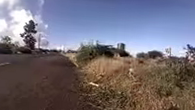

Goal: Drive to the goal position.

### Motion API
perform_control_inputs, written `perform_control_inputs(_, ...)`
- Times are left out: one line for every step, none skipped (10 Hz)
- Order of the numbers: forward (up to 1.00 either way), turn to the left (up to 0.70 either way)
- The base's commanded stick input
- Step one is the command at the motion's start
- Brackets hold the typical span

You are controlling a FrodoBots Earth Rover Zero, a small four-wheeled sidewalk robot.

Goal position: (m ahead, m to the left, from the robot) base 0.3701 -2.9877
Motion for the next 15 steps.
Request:
perform_control_inputs(0.32, 0.32)
perform_control_inputs(0.09, 0.09)
perform_control_inputs(0.00, 0.00)
perform_control_inputs(0.00, 0.00)
perform_control_inputs(0.00, 0.00)
perform_control_inputs(0.00, 0.00)
perform_control_inputs(-0.14, 0.00)
perform_control_inputs(-0.38, 0.00)
perform_control_inputs(-0.50, 0.00)
perform_control_inputs(-0.50, 0.00)
perform_control_inputs(-0.39, 0.00)
perform_control_inputs(-0.16, 0.00)
perform_control_inputs(0.00, 0.00)
perform_control_inputs(0.00, 0.00)
perform_control_inputs(0.00, 0.00)
